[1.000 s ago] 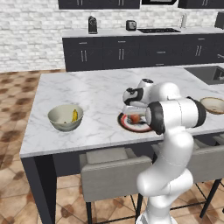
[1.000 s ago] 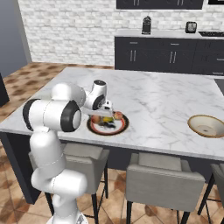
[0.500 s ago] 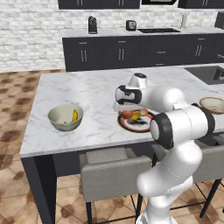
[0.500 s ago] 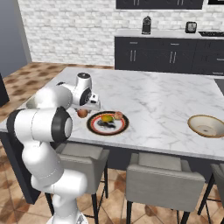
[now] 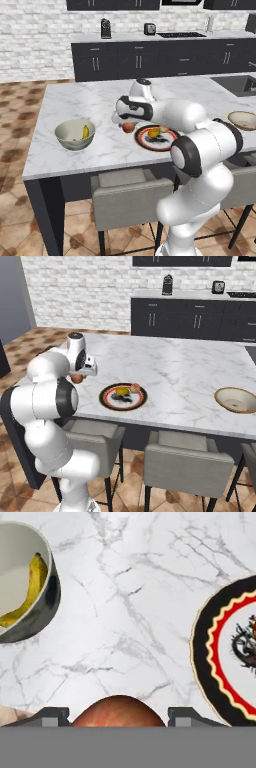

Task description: Take the fruits from the plate on the dining counter and place two fruits in each bowl.

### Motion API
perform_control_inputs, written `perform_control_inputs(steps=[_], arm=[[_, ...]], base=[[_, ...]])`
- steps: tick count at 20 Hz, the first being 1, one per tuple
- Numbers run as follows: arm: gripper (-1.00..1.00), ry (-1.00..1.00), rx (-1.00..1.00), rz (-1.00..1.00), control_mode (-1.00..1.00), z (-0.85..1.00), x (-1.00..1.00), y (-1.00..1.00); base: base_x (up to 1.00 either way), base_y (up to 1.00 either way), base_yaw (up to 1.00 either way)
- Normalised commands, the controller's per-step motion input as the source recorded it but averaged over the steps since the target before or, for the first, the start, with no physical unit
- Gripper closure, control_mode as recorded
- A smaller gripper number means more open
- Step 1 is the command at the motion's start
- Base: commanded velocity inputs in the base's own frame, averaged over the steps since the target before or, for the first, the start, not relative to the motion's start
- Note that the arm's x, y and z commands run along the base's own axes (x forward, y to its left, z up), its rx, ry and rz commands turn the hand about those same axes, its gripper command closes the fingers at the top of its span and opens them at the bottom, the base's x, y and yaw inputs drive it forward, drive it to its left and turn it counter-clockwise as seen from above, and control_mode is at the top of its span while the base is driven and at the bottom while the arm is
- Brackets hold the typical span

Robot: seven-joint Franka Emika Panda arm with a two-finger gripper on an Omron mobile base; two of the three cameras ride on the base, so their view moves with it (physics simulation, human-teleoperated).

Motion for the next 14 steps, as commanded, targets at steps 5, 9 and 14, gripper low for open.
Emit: perform_control_inputs(steps=[5, 9, 14], arm=[[1.0, 0.0, 0.07, 0.06, -1.0, 0.12, 0.0, 0.7], [1.0, -0.05, 0.0, 0.01, -1.0, 0.0, 0.0, 0.66], [1.0, -0.03, 0.0, 0.0, -1.0, 0.2, 0.0, 0.55]], base=[[0.0, 0.0, 0.0], [0.0, 0.0, 0.0], [0.0, 0.0, 0.0]])
